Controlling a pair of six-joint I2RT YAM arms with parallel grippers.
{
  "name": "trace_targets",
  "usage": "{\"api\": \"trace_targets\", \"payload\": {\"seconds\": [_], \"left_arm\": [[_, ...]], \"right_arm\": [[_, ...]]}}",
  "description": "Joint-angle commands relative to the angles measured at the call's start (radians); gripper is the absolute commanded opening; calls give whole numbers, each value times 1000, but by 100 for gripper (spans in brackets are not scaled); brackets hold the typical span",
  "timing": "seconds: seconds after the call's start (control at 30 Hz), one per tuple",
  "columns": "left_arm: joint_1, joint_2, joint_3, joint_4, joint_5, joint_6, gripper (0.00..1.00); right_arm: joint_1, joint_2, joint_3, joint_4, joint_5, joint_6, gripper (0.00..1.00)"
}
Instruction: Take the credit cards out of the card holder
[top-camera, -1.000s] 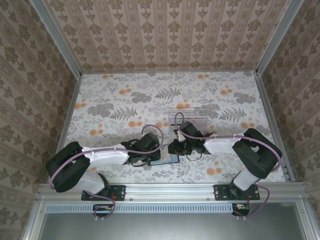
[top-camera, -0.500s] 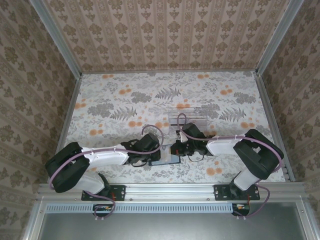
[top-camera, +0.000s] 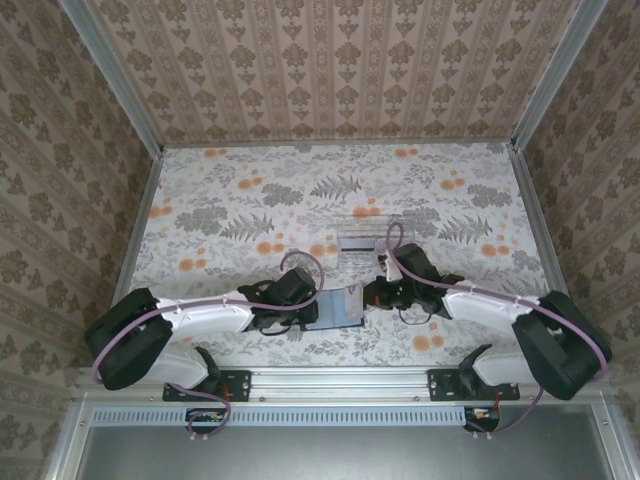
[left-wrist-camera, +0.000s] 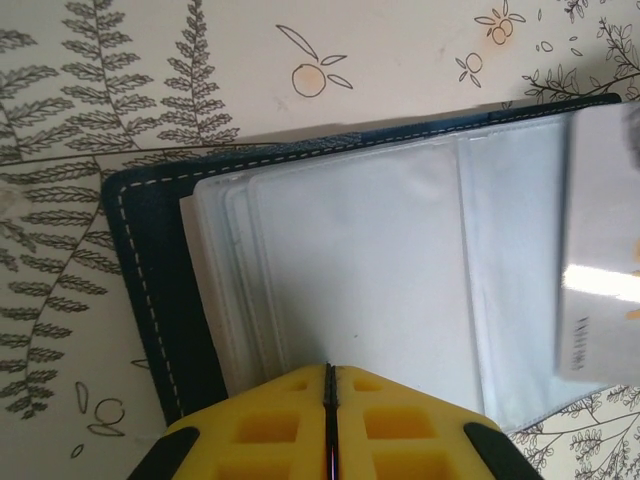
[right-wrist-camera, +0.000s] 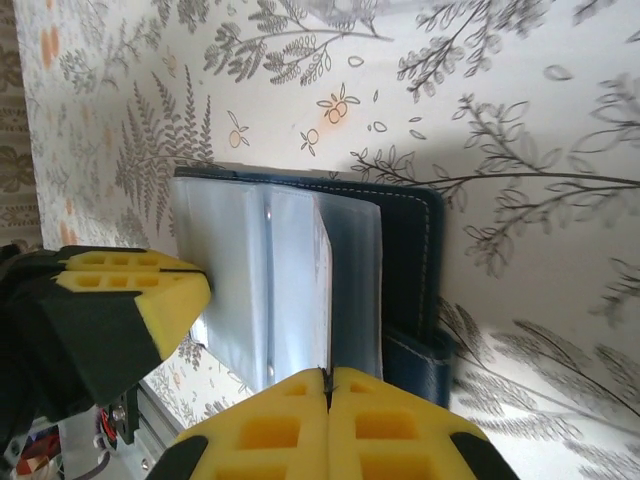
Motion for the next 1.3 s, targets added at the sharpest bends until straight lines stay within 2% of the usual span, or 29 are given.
{"api": "trace_targets", "payload": {"seconds": [0.0, 0.27, 0.47, 0.5, 0.57, 0.63, 0.7, 0.8, 0.9, 0.97, 1.1, 1.27], "left_arm": [[-1, -32, -10, -40, -20, 6, 10], [-2, -157, -1, -78, -53, 41, 12], [-3, -424, -69, -165, -166, 25, 22], [-2, -491, -91, -186, -190, 13, 26], [0, -622, -145, -218, -224, -6, 47], [0, -773, -203, -252, -247, -31, 73], [1, -917, -243, -303, -268, -43, 81], [3, -1117, -263, -434, -308, -58, 100], [4, -1271, -264, -540, -334, -61, 100], [6, -1319, -259, -582, -340, -60, 100], [6, -1312, -240, -616, -336, -54, 100], [5, -1298, -234, -603, -318, -47, 100]], "right_arm": [[-39, -90, -18, -147, 12, -60, 0], [-71, -281, 84, -388, 79, -195, 0], [-45, -255, 270, -559, 217, -317, 0], [-31, -240, 308, -592, 252, -343, 0], [-5, -204, 380, -640, 317, -396, 0], [31, -155, 461, -685, 387, -453, 0], [76, -97, 540, -730, 461, -518, 0], [153, -6, 651, -790, 590, -637, 0], [201, 70, 723, -801, 649, -765, 0], [231, 102, 746, -787, 700, -847, 0], [289, 158, 773, -749, 794, -1108, 0], [300, 210, 801, -724, 863, -1338, 0]]}}
